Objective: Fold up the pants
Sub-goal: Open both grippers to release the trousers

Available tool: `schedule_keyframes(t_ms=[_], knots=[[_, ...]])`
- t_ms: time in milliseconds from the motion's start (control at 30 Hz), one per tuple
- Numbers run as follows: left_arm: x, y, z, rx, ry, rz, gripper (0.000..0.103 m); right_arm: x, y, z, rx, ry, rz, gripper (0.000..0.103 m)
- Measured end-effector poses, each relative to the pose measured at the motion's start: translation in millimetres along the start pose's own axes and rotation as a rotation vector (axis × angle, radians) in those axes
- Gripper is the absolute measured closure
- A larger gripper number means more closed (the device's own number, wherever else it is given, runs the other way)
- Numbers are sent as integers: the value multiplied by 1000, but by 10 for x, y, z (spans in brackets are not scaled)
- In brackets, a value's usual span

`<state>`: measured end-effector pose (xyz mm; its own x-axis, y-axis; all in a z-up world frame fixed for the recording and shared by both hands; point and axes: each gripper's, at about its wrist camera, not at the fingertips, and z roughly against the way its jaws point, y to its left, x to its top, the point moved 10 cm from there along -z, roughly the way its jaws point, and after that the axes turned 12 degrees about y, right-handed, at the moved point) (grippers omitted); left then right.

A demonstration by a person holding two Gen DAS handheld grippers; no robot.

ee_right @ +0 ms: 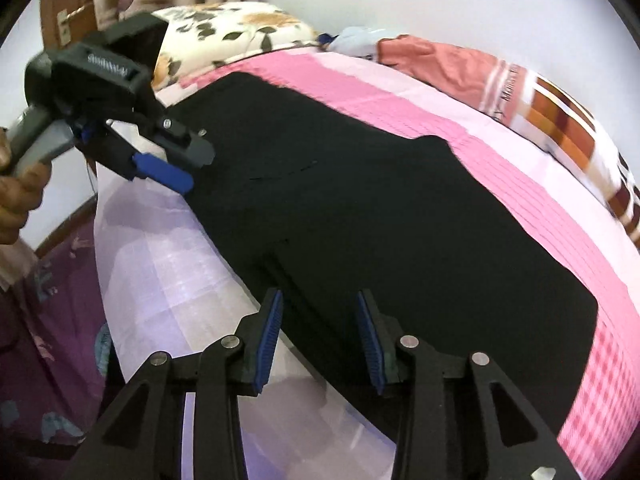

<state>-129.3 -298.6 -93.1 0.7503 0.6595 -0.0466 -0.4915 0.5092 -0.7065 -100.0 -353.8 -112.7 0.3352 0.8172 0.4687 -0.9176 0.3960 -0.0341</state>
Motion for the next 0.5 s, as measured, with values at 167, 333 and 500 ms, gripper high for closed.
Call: schedule_keyframes(t_ms=[167, 333, 500], knots=[[20, 39, 108, 23, -36, -11, 46, 12, 43, -105, -24, 32, 39, 63], [53, 105, 157, -2, -47, 12, 45, 56, -7, -183, -40, 62, 36, 80], [107, 151, 273, 17, -78, 11, 45, 61, 31, -195, -67, 68, 65, 88]])
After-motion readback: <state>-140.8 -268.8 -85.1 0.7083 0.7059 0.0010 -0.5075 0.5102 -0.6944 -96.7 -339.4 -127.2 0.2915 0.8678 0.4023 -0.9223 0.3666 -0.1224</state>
